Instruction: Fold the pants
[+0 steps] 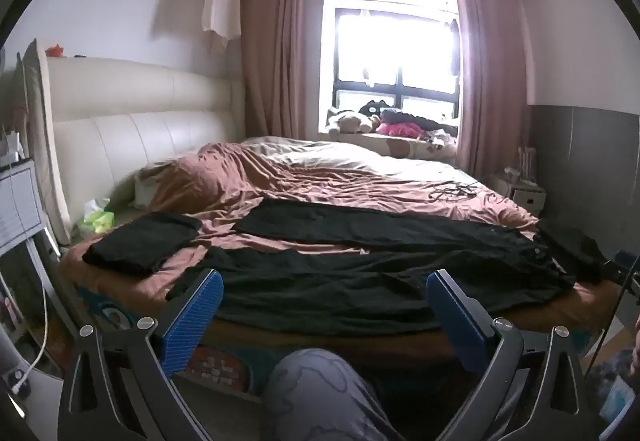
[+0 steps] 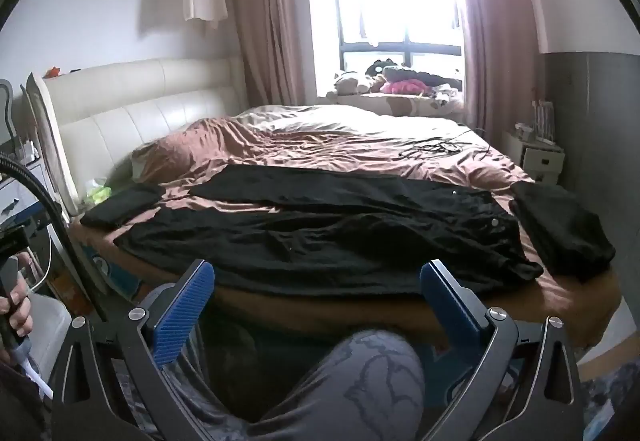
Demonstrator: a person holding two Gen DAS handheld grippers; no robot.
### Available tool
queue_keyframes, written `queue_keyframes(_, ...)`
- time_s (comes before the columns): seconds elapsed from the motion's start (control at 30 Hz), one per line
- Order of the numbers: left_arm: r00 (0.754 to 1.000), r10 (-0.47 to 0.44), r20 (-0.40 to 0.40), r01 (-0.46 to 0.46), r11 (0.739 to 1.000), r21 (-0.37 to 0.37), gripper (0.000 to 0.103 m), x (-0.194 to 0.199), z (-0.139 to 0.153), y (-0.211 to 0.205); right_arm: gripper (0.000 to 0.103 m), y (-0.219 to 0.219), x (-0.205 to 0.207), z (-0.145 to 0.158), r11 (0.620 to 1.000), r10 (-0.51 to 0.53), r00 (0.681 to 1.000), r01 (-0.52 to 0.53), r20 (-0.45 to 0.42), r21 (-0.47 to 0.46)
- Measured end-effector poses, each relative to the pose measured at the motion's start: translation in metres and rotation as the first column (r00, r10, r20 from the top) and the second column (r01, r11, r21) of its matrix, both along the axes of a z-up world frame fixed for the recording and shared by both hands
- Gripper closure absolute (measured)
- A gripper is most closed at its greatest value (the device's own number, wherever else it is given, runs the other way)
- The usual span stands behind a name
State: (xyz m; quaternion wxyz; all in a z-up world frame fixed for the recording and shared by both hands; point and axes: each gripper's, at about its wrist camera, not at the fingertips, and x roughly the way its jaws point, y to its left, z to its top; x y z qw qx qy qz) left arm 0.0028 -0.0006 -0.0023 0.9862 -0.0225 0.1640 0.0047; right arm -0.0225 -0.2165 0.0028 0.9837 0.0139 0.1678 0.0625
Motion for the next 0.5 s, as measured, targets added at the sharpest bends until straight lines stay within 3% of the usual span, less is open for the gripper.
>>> queue_keyframes(0.5,0.999,-0.026,0.019,0.026,1.0,-0.002,0.0,-0.005,0.004,-0.004,0.0,-0.003,-0.004,-0.003,1.0,-0.019,1.0,0.019,-0.002,-0.024)
